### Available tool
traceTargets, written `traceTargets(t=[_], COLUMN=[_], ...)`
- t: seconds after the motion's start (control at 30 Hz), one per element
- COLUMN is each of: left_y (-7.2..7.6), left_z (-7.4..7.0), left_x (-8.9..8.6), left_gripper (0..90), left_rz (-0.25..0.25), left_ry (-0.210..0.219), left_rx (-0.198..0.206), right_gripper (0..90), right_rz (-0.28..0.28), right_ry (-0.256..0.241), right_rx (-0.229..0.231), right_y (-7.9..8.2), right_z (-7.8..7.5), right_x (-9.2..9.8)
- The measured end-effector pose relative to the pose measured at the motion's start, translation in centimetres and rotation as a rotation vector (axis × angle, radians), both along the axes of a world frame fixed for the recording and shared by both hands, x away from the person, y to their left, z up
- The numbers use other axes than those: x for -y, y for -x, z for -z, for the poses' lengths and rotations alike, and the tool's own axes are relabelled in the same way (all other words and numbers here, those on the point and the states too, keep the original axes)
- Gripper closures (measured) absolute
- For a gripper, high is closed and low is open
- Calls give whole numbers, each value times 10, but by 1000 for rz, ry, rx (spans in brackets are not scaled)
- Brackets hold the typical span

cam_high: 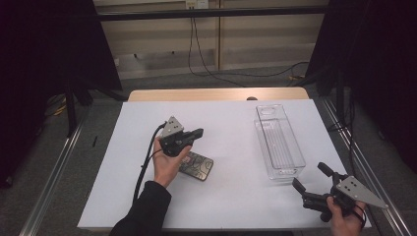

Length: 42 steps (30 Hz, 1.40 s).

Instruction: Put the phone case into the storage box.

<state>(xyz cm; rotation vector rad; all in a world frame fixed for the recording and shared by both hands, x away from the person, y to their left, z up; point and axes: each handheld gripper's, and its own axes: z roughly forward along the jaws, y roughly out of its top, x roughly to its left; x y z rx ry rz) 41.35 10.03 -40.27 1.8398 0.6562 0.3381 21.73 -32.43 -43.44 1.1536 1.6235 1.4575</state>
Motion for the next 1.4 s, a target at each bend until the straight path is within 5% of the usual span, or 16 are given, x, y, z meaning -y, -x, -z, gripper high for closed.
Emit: traceTargets(t=[0.23,0.3,0.43,0.5,0.6,0.7,0.93,1.4], left_y=[-8,-12,-14,-16,-19,-22,-25,-24], left_z=[-1,-3,-3,-3,-2,1,14,35], left_x=[4,8,14,21,24,26,37,50], left_gripper=[894,900,900,900,900,900,900,900], left_rz=[-3,4,27,45,39,23,10,53], left_ry=[-48,-118,-150,-200,-222,-185,-289,-375], left_rx=[-57,-88,-109,-145,-168,-220,-292,-385], right_gripper=[0,0,0,0,0,0,0,0], right_rz=[-1,-3,1,1,-2,-3,-5,-9], right_ry=[1,1,0,2,4,3,5,3], right_rx=[0,0,2,1,1,0,0,0], right_y=[0,0,0,0,0,0,0,0], right_z=[0,0,0,0,0,0,0,0], right_x=[0,0,0,0,-1,-1,-1,-2])
